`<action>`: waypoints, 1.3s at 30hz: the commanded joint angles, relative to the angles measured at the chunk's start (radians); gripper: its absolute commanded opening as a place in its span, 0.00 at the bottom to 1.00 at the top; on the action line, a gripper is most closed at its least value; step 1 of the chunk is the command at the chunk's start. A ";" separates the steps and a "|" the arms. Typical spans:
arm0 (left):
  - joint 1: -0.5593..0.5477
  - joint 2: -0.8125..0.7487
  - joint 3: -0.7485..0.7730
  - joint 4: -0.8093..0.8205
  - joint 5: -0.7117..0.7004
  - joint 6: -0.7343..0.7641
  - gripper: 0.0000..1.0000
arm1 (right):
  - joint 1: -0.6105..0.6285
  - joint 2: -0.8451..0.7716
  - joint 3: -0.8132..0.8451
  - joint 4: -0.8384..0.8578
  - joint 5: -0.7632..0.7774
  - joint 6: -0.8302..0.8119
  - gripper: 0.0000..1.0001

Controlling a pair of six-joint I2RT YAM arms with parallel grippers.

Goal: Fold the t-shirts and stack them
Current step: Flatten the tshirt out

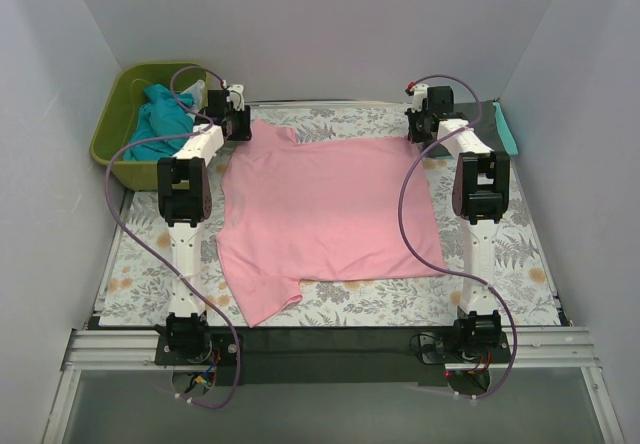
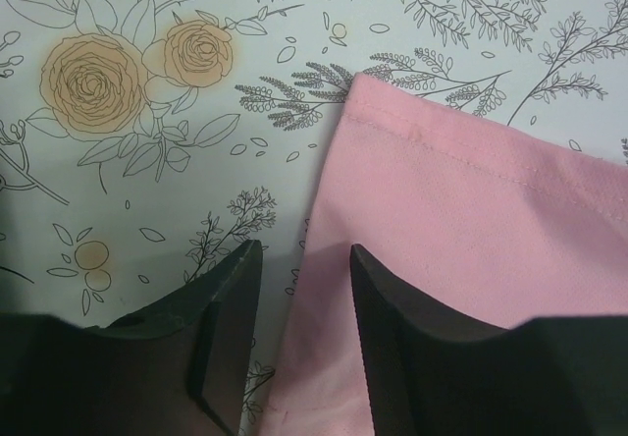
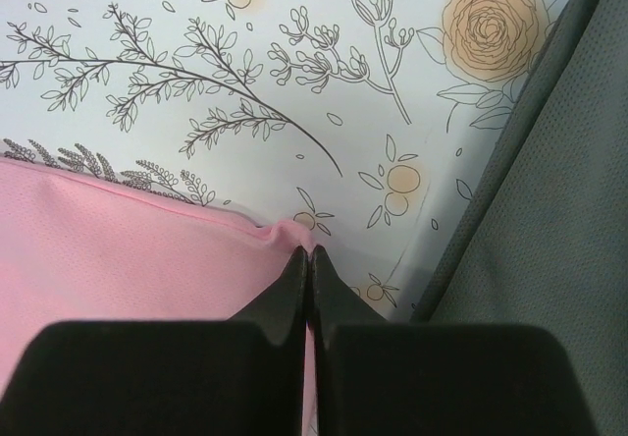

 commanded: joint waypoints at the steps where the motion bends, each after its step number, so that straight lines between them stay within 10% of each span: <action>1: -0.008 0.004 -0.010 -0.016 0.003 0.024 0.37 | -0.003 -0.032 0.005 0.009 -0.018 -0.013 0.01; 10: 0.007 -0.013 0.068 -0.004 0.027 -0.010 0.00 | -0.010 -0.076 0.016 0.009 -0.038 -0.039 0.01; 39: 0.090 -0.410 -0.316 0.172 0.268 0.016 0.00 | -0.050 -0.287 -0.110 -0.001 -0.127 -0.097 0.01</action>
